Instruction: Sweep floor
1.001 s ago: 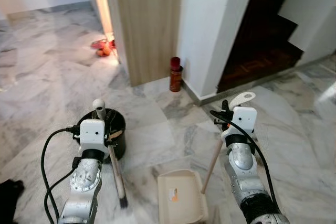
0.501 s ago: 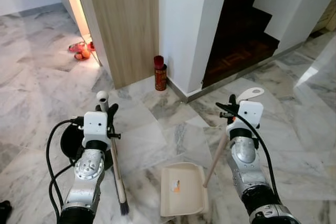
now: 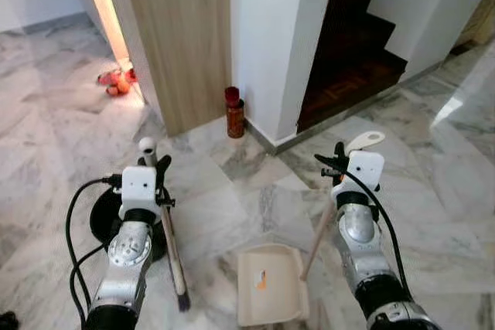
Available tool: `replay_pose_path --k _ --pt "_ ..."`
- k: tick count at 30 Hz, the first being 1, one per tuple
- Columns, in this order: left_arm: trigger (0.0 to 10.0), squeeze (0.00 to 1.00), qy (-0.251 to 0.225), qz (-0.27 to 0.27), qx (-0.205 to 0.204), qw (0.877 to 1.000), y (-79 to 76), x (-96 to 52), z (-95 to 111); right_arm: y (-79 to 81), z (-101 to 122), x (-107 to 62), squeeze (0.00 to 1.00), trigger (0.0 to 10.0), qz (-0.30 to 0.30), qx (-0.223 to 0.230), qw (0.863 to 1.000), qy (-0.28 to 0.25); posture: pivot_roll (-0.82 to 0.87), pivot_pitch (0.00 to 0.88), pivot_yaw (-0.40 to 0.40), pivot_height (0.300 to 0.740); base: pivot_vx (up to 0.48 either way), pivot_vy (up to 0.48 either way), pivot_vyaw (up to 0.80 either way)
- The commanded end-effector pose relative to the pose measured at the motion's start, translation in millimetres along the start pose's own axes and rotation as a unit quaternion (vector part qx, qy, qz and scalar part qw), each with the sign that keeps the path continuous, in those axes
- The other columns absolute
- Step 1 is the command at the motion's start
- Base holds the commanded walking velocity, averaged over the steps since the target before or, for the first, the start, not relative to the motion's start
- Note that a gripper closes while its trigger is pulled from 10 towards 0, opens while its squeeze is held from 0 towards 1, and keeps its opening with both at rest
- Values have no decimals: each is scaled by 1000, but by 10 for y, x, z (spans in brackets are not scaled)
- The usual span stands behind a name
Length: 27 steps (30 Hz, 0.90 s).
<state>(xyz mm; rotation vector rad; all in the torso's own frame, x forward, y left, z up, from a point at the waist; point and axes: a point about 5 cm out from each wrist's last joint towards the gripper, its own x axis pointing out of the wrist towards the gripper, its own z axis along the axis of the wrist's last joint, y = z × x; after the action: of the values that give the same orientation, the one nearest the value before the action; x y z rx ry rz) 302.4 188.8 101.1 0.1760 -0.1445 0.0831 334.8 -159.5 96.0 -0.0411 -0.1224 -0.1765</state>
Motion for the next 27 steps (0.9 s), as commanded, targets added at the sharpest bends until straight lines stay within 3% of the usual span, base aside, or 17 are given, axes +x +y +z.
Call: replay_pose_path --k 1,21,27 --pt "10000 0 -21 -8 7 1000 -44 29 65 -73 32 9 0 10000 -10 -3 1000 -14 107 7 12 740 0 0 -800" --pt "10000 0 -17 -3 6 1000 -60 -24 28 -118 -73 -94 0 10000 -9 -11 1000 0 115 13 -1 740 0 0 -800" --pt "10000 0 -18 -8 14 1000 4 2 48 -111 -109 -116 0 10000 -17 -7 1000 7 121 11 33 740 0 0 -800"
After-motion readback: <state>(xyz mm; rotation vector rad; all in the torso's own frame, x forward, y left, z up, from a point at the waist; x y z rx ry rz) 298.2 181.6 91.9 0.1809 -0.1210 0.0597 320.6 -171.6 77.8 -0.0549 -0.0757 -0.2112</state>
